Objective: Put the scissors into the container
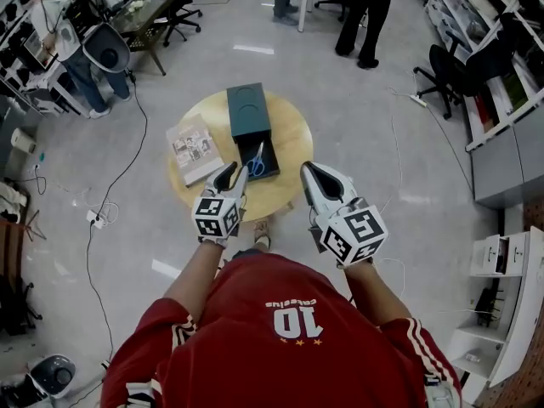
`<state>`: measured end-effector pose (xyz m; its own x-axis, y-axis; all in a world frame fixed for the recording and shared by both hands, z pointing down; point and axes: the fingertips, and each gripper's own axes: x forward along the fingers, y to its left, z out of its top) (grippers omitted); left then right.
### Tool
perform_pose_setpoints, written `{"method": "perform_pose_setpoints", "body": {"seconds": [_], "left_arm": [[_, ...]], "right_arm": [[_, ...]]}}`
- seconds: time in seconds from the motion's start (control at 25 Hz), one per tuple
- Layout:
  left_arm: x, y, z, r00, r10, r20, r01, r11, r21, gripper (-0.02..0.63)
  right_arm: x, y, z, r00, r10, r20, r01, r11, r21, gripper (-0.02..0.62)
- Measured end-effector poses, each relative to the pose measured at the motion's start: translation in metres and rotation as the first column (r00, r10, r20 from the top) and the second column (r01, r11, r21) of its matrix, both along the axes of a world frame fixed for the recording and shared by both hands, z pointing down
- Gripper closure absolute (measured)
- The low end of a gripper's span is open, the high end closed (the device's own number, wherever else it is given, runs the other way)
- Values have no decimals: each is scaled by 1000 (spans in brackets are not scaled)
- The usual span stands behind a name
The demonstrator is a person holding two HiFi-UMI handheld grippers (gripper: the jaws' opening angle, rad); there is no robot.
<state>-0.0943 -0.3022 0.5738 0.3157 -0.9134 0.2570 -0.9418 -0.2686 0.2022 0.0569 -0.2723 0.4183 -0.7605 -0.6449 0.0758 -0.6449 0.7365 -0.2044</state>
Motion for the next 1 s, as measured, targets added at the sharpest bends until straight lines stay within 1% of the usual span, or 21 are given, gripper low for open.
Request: {"method": "perform_pose_setpoints", "body": {"seconds": [0.08, 0.16, 0.32, 0.4, 0.56, 0.68, 0.84, 1.0], "left_arm": [[7, 12, -22, 1000, 4, -2, -4, 999, 39, 494], [11, 23, -47, 1000, 10, 12, -11, 997, 78, 494], [8, 45, -92, 1000, -3, 26, -1, 989, 147, 494], [3, 54, -109, 999, -18, 31, 13, 985, 171, 494], [-8, 67, -132, 998, -42, 54, 31, 981, 193, 494], [-14, 75, -143, 996, -52, 74, 35, 977, 213, 494], [-27, 88, -157, 996, -51, 77, 32, 972, 234, 511], [-44, 102, -175, 995, -60, 74, 39, 963, 266, 511]], "right_arm": [[9, 8, -5, 1000, 5, 11, -5, 1000, 14, 606], [17, 10, -13, 999, 20, 31, -21, 999, 28, 607], [30, 15, -33, 997, 52, 63, -57, 996, 65, 607], [35, 17, -38, 996, 64, 69, -70, 995, 77, 607], [38, 22, -40, 994, 79, 80, -85, 994, 71, 606], [34, 25, -42, 995, 76, 69, -81, 994, 72, 607], [18, 32, -47, 996, 65, 52, -69, 995, 71, 607], [2, 40, -52, 997, 61, 41, -64, 996, 64, 606]]}}
